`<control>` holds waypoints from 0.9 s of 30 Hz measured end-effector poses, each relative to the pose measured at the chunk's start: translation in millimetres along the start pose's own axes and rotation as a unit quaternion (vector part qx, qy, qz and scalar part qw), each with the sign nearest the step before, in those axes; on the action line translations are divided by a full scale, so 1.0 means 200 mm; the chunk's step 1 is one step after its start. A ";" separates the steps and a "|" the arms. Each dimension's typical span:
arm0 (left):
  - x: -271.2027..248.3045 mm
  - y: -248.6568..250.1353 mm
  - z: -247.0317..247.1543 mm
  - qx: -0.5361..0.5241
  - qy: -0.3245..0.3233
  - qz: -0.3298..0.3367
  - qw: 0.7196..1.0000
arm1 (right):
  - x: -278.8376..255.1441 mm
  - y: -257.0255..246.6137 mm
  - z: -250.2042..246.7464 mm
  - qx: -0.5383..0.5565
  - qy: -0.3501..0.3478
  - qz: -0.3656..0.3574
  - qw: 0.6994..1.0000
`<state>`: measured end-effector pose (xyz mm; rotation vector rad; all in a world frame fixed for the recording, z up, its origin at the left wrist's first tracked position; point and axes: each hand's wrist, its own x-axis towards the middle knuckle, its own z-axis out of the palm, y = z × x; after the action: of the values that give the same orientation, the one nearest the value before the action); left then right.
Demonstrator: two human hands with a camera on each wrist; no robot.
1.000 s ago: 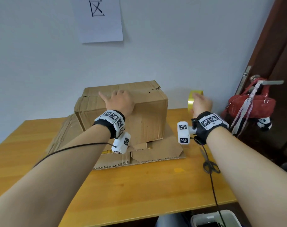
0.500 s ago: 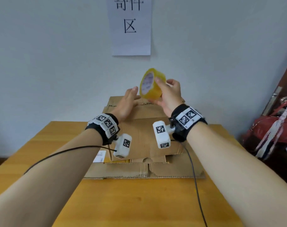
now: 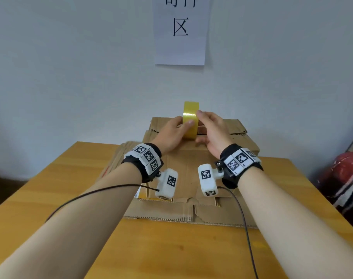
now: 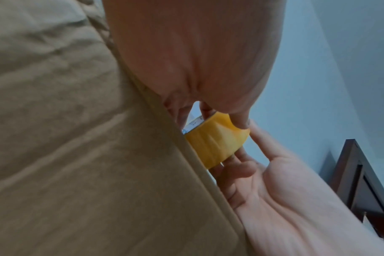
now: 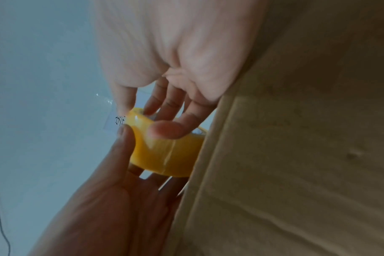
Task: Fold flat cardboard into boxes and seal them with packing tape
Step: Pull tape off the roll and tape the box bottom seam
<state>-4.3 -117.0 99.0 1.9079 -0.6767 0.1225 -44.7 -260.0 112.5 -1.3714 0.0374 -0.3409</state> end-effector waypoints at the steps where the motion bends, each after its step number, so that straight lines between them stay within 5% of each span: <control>1: 0.00 0.00 0.00 0.001 0.004 0.001 1.000 | 0.00 0.01 -0.01 0.004 -0.002 -0.002 1.000; 16: -0.01 -0.01 -0.01 -0.067 0.046 -0.044 0.996 | 0.03 0.06 -0.05 -0.030 -0.067 -0.037 0.997; 27: -0.04 -0.04 -0.01 -0.100 0.043 -0.023 0.994 | 0.05 0.07 -0.07 0.024 -0.010 0.010 1.000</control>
<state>-6.1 -110.0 91.2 1.7139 -0.5652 0.1038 -35.5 -273.9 97.8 -1.3268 0.0266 -0.3103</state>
